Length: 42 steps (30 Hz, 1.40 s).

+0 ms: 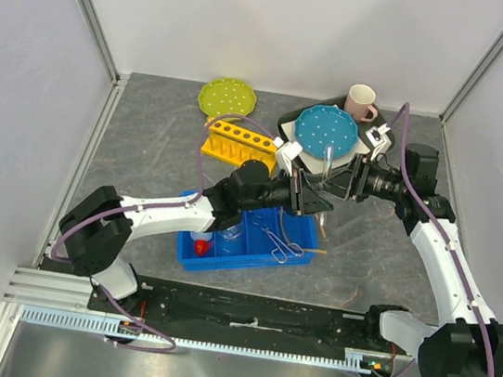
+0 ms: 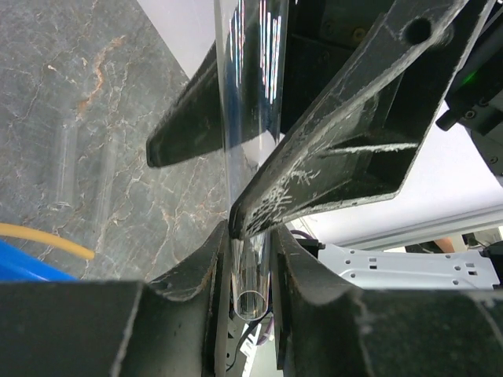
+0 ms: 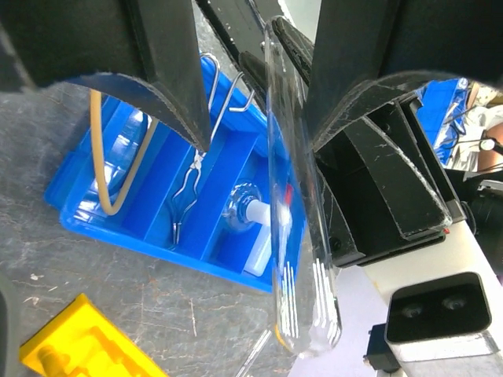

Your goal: Organize the chemistry lab equipment

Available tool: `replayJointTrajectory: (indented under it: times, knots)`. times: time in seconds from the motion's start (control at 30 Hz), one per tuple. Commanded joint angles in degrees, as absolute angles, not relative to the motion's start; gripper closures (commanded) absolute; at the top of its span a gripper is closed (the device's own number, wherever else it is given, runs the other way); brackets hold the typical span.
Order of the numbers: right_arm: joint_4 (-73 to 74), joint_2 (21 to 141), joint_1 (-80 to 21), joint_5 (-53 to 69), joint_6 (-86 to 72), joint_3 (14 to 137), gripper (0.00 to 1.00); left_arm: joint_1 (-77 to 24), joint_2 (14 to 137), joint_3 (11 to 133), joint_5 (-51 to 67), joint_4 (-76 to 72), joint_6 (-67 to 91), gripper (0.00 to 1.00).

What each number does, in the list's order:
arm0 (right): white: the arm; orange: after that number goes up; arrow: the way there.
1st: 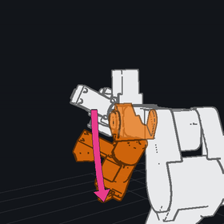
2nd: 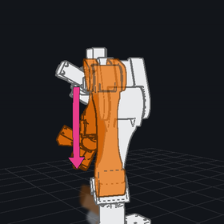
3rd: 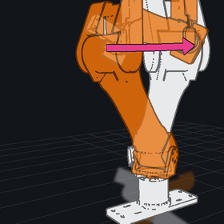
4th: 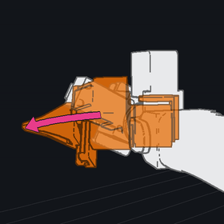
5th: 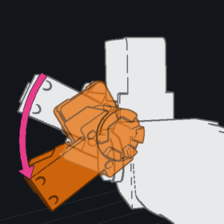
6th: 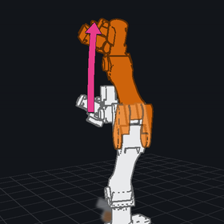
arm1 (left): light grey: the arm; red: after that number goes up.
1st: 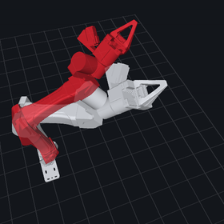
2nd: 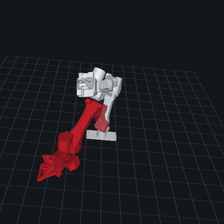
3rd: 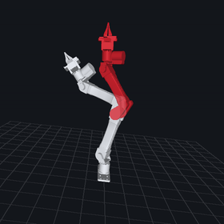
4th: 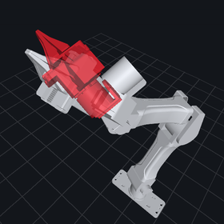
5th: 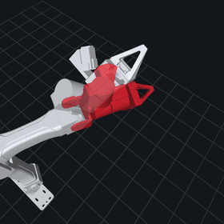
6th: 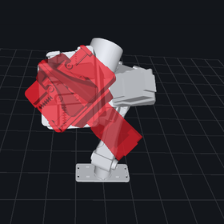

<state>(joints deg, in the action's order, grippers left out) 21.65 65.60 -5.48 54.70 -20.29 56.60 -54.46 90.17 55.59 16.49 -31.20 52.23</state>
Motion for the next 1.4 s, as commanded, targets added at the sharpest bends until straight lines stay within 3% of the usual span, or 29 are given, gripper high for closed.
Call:
replayJointTrajectory:
  times: [0.0, 0.13, 0.27, 0.33, 0.37, 0.4, 0.5, 0.7, 0.97, 1.37]
  knots:
    - [17.4, 63.72, -6.59, 56.34, -22.5, 55.63, 0.45, -54.4, 88.77, 55.72, 15.12, -36.47, 50.62, 0.85]
    - [17.05, 63.98, -6.86, 56.6, -22.94, 55.55, 0.66, -54.4, 88.6, 55.72, 15.03, -36.65, 50.8, 0.84]
    - [16.88, 63.9, -6.86, 56.69, -23.03, 55.72, 0.78, -54.32, 88.07, 55.9, 14.68, -35.78, 50.71, 0.8]
    - [16.88, 63.9, -6.86, 56.6, -22.85, 55.98, 0.8, -54.4, 87.46, 55.9, 14.94, -35.07, 50.19, 0.73]
    - [16.88, 63.9, -6.94, 56.51, -22.59, 56.25, 0.8, -54.32, 87.19, 55.81, 15.12, -34.46, 50.01, 0.66]
    - [17.31, 63.81, -6.86, 56.25, -21.89, 56.42, 0.81, -54.14, 86.67, 55.46, 15.64, -33.5, 49.84, 0.52]
    - [18.89, 63.81, -6.94, 55.11, -20.13, 57.21, 0.81, -53.35, 83.77, 54.24, 18.36, -31.04, 48.0, 0.34]
    - [20.39, 63.55, -7.12, 53.88, -16.0, 57.31, 0.81, -49.76, 73.93, 51.6, 20.48, -21.29, 42.81, 0.21]
    - [25.04, 62.49, -11.59, 54.23, -6.26, 56.95, 0.81, -39.91, 71.19, 56.14, 29.09, -11.1, 43.07, 0.19]
    - [28.48, 61.7, -16.17, 55.11, -2.2, 57.3, 0.81, -41.75, 79.71, 67.05, 28.66, -3.96, 46.67, 0.19]
